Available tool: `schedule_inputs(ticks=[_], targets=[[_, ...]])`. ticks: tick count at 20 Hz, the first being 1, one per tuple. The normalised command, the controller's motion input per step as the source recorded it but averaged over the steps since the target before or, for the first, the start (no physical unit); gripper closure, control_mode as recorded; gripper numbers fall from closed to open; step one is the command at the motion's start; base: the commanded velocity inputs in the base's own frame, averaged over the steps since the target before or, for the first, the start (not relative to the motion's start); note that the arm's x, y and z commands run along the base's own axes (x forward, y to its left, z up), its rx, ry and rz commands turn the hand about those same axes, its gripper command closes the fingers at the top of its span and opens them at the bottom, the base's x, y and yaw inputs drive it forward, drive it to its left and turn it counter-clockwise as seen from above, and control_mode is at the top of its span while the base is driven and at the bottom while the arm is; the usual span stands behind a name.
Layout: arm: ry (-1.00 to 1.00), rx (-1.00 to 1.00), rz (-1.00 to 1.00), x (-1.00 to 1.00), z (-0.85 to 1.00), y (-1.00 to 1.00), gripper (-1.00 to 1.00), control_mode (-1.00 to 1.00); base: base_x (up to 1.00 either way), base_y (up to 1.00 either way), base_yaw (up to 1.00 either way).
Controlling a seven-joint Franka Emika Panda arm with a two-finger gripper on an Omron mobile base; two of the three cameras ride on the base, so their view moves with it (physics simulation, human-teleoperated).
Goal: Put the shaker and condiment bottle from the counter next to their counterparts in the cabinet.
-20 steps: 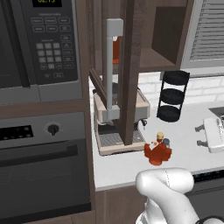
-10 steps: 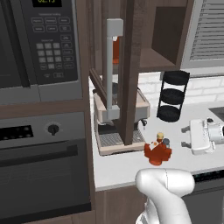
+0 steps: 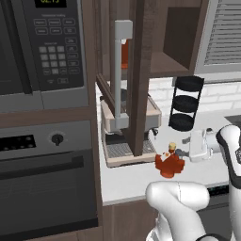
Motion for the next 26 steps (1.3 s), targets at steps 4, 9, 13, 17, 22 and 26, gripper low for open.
schedule_inputs(ticks=[4, 9, 13, 17, 22, 26], targets=[[0.11, 0.00, 0.02, 0.11, -0.14, 0.00, -1.00, -1.00, 0.00, 0.00, 0.00], [0.00, 0.01, 0.00, 0.00, -0.01, -0.03, -1.00, -1.00, 0.00, 0.00, 0.00], [0.00, 0.06, 0.00, 0.15, -0.05, 0.00, -1.00, -1.00, 0.00, 0.00, 0.00], [0.00, 0.07, 0.00, 0.40, -0.25, 0.00, -1.00, -1.00, 0.00, 0.00, 0.00], [0.00, 0.04, 0.00, 0.10, -0.08, -0.03, -1.00, -1.00, 0.00, 0.00, 0.00], [0.00, 0.00, 0.00, -0.01, 0.00, 0.00, -1.00, -1.00, 0.00, 0.00, 0.00]])
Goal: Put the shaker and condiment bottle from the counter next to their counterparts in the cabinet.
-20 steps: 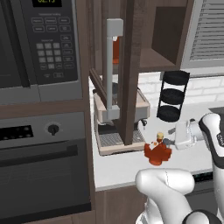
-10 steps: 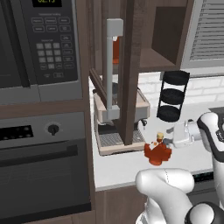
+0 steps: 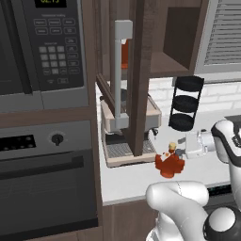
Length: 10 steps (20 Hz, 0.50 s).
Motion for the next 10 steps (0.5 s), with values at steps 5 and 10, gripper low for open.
schedule_inputs(ticks=[5, 10], targets=[[0.00, 0.00, 0.00, -0.02, 0.00, 0.06, -1.00, -1.00, 0.00, 0.00, 0.00], [0.00, 0.00, 0.00, -0.03, 0.00, 0.23, -1.00, -1.00, 0.00, 0.00, 0.00]])
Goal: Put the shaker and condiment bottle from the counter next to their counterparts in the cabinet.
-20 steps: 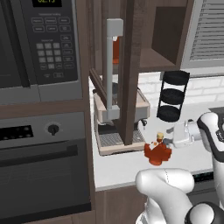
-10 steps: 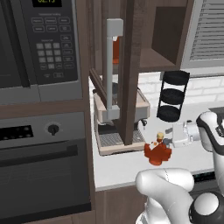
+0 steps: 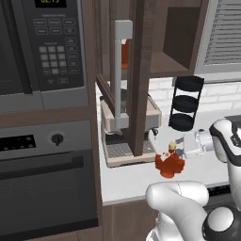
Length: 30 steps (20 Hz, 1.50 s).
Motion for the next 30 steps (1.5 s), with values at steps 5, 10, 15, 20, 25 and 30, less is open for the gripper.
schedule_inputs(ticks=[5, 10, 15, 20, 25, 30], targets=[[0.00, 0.00, 0.00, 0.00, 0.00, 0.20, -1.00, -1.00, 0.00, 0.00, 0.00], [0.00, 0.00, 0.00, 0.00, -0.06, 0.07, -1.00, -1.00, 0.00, 0.00, 0.00], [0.00, 0.00, 0.00, 0.00, -0.19, 0.00, 1.00, -1.00, 0.00, 0.00, 0.00], [0.00, 0.00, 0.00, 0.01, -0.14, 0.15, 1.00, -1.00, 0.00, 0.00, 0.00], [0.00, 0.00, 0.00, 0.12, -0.10, 0.55, 1.00, -1.00, 0.00, 0.00, 0.00], [0.05, 0.00, -0.01, 0.11, 0.03, 0.40, 1.00, -1.00, 0.00, 0.00, 0.00]])
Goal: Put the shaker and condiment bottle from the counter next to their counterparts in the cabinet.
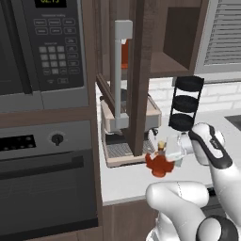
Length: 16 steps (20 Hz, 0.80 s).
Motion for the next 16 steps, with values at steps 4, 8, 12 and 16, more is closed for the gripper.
schedule_inputs(ticks=[4, 8, 12, 16], targets=[[0.14, 0.00, -0.04, 0.00, 0.60, 0.06, 1.00, -1.00, 0.00, 0.00, 0.00], [0.15, 0.00, -0.05, -0.01, 0.99, 0.22, 1.00, -1.00, 0.00, 0.00, 0.00], [0.11, 0.00, -0.06, -0.15, 1.00, 0.05, 1.00, -1.00, 0.00, 0.00, 0.00], [0.06, 0.00, -0.09, -0.24, 1.00, -0.02, 1.00, -1.00, 0.00, 0.00, 0.00]])
